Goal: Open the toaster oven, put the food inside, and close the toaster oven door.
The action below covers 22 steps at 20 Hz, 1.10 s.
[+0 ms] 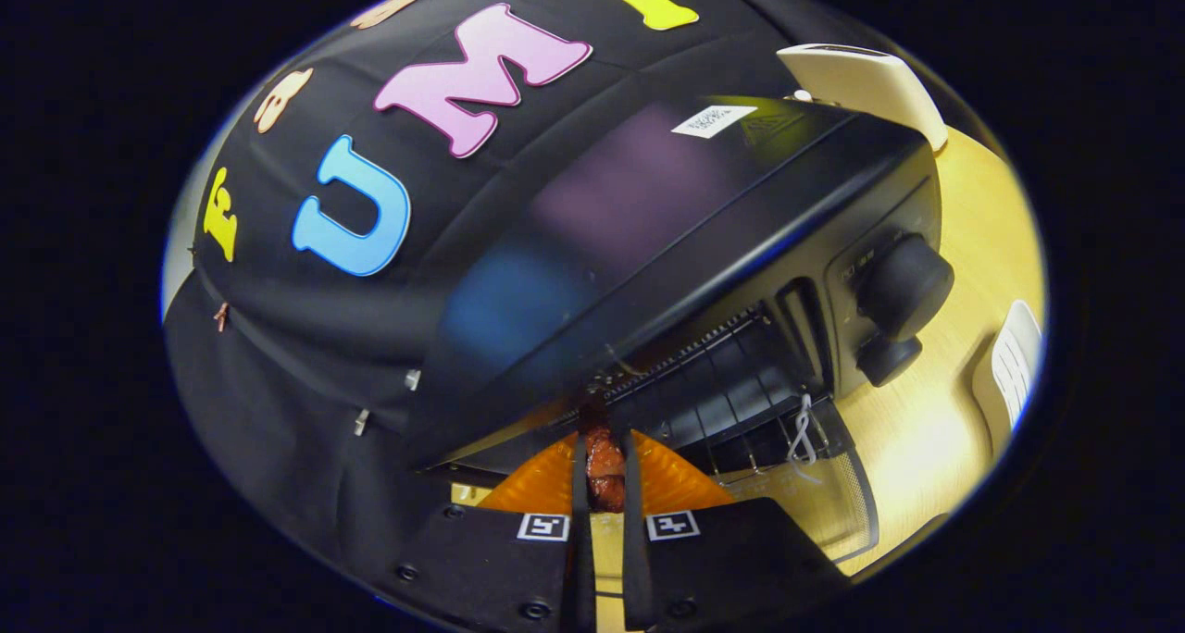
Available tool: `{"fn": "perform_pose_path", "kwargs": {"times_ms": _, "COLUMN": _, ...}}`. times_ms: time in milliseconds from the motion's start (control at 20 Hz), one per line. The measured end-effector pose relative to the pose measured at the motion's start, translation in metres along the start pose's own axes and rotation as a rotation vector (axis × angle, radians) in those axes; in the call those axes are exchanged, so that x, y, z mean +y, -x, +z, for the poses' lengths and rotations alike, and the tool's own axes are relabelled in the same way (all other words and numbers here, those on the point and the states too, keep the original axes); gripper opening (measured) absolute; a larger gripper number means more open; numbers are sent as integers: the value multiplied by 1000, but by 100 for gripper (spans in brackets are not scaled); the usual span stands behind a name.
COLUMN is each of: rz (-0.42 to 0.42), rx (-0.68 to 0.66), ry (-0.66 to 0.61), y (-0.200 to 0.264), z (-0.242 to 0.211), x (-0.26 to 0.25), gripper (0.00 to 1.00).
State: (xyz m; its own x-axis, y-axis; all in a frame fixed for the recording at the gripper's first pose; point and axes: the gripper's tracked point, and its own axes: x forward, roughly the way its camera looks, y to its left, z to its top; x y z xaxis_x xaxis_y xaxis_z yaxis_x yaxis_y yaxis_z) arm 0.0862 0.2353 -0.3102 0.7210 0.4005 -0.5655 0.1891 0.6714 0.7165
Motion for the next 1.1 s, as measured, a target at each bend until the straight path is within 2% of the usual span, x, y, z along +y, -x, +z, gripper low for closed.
{"fn": "perform_pose_path", "kwargs": {"times_ms": 100, "rz": -40, "rx": -17, "ry": 26, "y": -8, "z": 1, "x": -11, "gripper": 19}}
{"fn": "perform_pose_path", "kwargs": {"times_ms": 200, "rz": -99, "rx": -17, "ry": 54, "y": -6, "z": 1, "x": -25, "gripper": 31}}
{"fn": "perform_pose_path", "kwargs": {"times_ms": 250, "rz": -120, "rx": -22, "ry": 64, "y": -4, "z": 3, "x": -29, "gripper": 41}}
{"fn": "perform_pose_path", "kwargs": {"times_ms": 300, "rz": -134, "rx": -17, "ry": 74, "y": -2, "z": 3, "x": -33, "gripper": 42}}
{"fn": "perform_pose_path", "kwargs": {"times_ms": 350, "rz": -131, "rx": -11, "ry": 78, "y": 1, "z": 2, "x": -32, "gripper": 52}}
{"fn": "perform_pose_path", "kwargs": {"times_ms": 400, "rz": -120, "rx": -8, "ry": 80, "y": 3, "z": 1, "x": -28, "gripper": 56}}
{"fn": "perform_pose_path", "kwargs": {"times_ms": 550, "rz": -141, "rx": -26, "ry": 120, "y": 19, "z": 6, "x": -28, "gripper": 83}}
{"fn": "perform_pose_path", "kwargs": {"times_ms": 700, "rz": -151, "rx": -21, "ry": 155, "y": 35, "z": 6, "x": -31, "gripper": 86}}
{"fn": "perform_pose_path", "kwargs": {"times_ms": 750, "rz": -154, "rx": -19, "ry": 170, "y": 43, "z": 5, "x": -32, "gripper": 93}}
{"fn": "perform_pose_path", "kwargs": {"times_ms": 1100, "rz": -136, "rx": -6, "ry": 353, "y": 95, "z": 1, "x": -28, "gripper": 98}}
